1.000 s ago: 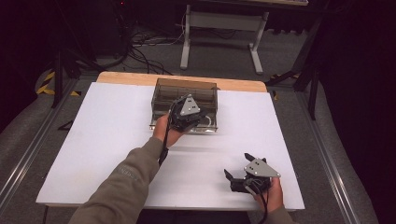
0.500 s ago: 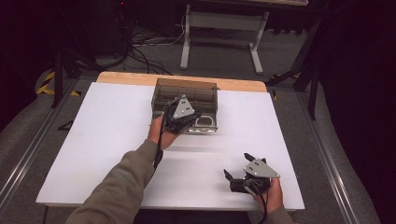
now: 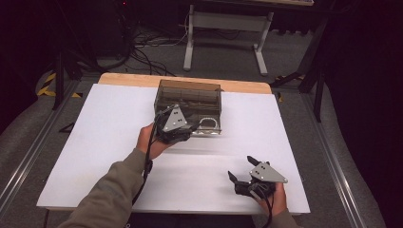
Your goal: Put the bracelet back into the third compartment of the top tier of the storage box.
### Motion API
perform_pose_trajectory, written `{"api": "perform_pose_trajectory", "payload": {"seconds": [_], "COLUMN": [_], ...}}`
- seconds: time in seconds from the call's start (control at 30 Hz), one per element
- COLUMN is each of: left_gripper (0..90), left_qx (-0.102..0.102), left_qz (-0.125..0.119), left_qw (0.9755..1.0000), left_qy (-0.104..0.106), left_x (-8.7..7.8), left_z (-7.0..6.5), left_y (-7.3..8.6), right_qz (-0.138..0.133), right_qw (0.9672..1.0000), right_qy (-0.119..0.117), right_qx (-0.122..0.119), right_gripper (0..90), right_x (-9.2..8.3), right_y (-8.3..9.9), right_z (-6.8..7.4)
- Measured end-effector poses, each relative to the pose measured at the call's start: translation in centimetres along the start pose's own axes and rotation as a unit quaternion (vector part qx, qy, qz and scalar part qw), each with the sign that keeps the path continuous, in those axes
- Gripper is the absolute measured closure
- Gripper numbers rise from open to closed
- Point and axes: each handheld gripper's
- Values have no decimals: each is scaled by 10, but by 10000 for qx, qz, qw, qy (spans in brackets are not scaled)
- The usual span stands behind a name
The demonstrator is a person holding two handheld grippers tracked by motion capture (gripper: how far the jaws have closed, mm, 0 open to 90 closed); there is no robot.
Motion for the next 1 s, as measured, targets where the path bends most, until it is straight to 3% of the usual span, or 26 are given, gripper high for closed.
{"api": "perform_pose_trajectory", "payload": {"seconds": [0.13, 0.27, 0.33, 0.43, 0.57, 0.63, 0.73, 0.83, 0.9, 1.0], "left_gripper": [373, 288, 204, 158, 127, 106, 96, 93, 92, 94], "left_qx": [-66, -100, -101, -13, -12, 9, 24, -36, -62, 35], "left_qz": [-123, -176, -205, -240, -322, -375, -373, -359, -377, -343], "left_qw": [9999, 9992, 9987, 9982, 9981, 9981, 9979, 9978, 9976, 9973], "left_qy": [-93, -348, -459, -557, -523, -495, -523, -563, -575, -654], "left_x": [-12, -22, -27, -35, -44, -55, -61, -74, -78, -85], "left_z": [2, 4, 3, 0, -3, -4, -4, -2, -2, -2], "left_y": [8, 19, 25, 36, 43, 50, 55, 68, 73, 82], "right_qz": [-24, -49, -72, -210, -265, -351, -314, -309, -285, -230], "right_qw": [10000, 9999, 9997, 9991, 9988, 9983, 9981, 9970, 9968, 9966], "right_qy": [-4, -74, -222, -348, -393, -464, -518, -707, -732, -770], "right_qx": [3, 59, 95, 73, 83, 9, -91, -106, -124, -169], "right_gripper": [153, 150, 150, 166, 224, 405, 540, 745, 775, 900], "right_x": [-1, -1, -2, -4, -4, -5, -5, -6, -6, -5], "right_y": [0, 1, 2, 2, 2, 2, 2, 1, 1, 0], "right_z": [0, -1, -1, -1, -1, -1, -1, -1, -1, 0]}}
Point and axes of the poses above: each handheld gripper's, and its own axes: x roughly forward along the jaws, y roughly out of its underside, z roughly to its left, and after that the axes turned 11 degrees about -x, right-handed
